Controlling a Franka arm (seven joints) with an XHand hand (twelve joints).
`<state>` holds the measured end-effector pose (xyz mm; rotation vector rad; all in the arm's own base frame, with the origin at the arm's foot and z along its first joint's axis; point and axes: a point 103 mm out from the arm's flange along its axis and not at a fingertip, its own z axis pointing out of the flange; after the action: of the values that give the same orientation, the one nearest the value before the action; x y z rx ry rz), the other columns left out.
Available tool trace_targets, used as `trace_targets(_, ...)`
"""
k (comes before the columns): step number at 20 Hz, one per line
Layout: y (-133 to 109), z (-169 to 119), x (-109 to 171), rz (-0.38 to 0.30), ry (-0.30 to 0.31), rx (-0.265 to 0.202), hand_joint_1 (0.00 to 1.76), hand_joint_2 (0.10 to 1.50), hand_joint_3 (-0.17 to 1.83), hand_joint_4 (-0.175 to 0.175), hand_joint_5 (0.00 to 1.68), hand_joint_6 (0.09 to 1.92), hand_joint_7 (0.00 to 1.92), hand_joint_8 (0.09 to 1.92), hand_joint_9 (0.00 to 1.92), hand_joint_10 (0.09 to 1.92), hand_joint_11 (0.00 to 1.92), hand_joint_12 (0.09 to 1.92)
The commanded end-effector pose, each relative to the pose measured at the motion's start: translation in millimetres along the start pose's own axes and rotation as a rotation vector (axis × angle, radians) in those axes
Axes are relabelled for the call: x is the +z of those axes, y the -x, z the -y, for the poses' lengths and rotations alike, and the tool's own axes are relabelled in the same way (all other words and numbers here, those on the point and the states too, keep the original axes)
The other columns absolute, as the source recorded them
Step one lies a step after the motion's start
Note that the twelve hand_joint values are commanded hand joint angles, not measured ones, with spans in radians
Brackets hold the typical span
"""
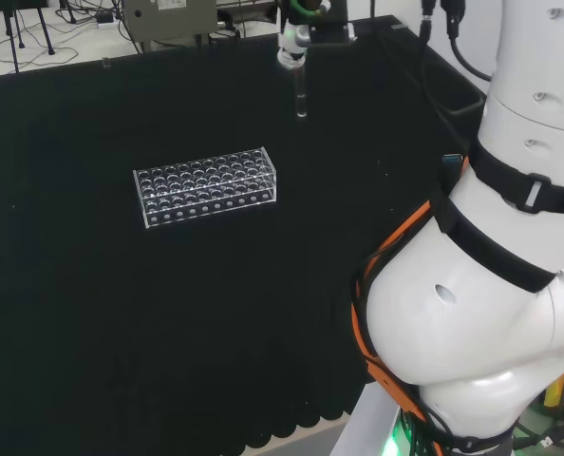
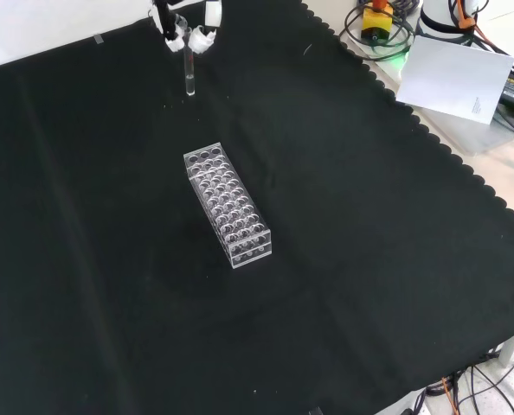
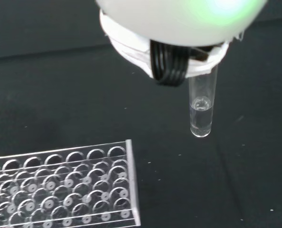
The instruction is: Shake the test tube.
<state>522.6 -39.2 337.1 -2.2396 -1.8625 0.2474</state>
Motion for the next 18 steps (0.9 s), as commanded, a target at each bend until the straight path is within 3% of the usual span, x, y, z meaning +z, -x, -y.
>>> trace_targets(1, -12.8, -0.1, -0.6, -0.009, 0.005, -0.032, 1.45, 0.51, 0.84, -0.175, 1.38, 0.18, 1.46, 0.47, 1.34, 0.95, 1.18, 0.97)
trace_targets(13, -115.3, -6.3, 1.8, -0.032, -0.004, -0.259, 1.45, 0.51, 0.84, -0.175, 1.39, 0.17, 1.46, 0.46, 1.34, 0.95, 1.18, 0.97)
trace_targets(18, -136.3, -5.8, 0.1, -0.026, -0.004, -0.31, 1.45, 0.51, 0.84, -0.175, 1.39, 0.17, 1.46, 0.46, 1.34, 0.95, 1.18, 0.97)
